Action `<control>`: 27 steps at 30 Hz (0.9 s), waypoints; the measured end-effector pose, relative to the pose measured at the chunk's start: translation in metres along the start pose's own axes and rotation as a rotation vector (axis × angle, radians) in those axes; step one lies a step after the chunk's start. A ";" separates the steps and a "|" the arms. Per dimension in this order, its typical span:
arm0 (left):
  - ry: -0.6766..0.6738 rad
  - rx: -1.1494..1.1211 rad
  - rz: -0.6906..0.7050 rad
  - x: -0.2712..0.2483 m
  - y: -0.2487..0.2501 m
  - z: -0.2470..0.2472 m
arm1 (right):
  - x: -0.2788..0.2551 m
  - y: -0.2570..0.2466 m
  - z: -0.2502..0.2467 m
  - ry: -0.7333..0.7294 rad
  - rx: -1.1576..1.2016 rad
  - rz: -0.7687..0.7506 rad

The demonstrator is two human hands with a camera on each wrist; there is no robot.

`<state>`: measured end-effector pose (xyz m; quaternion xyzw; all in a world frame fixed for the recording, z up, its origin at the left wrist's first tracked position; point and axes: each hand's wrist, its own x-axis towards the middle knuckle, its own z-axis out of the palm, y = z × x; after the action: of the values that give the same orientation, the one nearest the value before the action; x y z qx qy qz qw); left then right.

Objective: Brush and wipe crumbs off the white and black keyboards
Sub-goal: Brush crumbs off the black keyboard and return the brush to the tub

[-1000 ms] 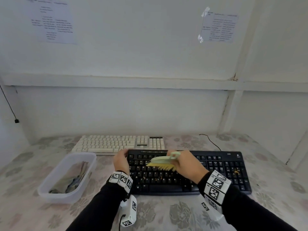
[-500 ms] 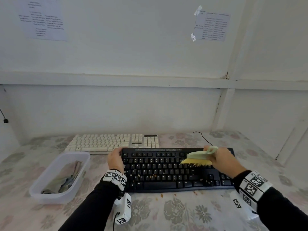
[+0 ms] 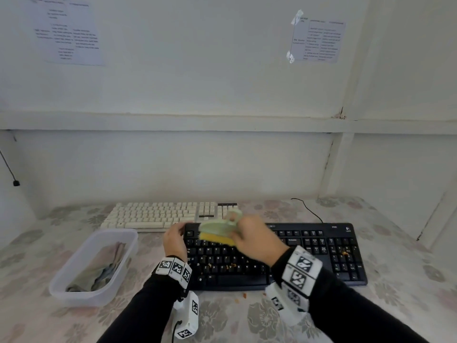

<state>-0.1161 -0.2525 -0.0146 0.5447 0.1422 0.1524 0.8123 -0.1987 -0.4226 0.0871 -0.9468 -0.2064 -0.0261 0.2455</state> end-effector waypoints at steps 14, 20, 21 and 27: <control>0.034 -0.020 -0.055 0.003 -0.004 0.000 | -0.009 0.030 0.022 -0.025 -0.135 -0.048; 0.034 0.004 -0.051 0.006 -0.007 0.000 | -0.039 0.072 -0.011 0.018 -0.156 0.102; 0.039 0.003 -0.051 0.006 -0.007 -0.001 | -0.043 0.080 -0.016 0.025 -0.153 0.148; 0.057 0.020 -0.017 0.003 -0.003 0.001 | -0.064 0.105 -0.048 -0.001 -0.293 0.331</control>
<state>-0.1130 -0.2533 -0.0173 0.5470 0.1713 0.1594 0.8038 -0.2124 -0.5531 0.0724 -0.9934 -0.0423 -0.0148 0.1060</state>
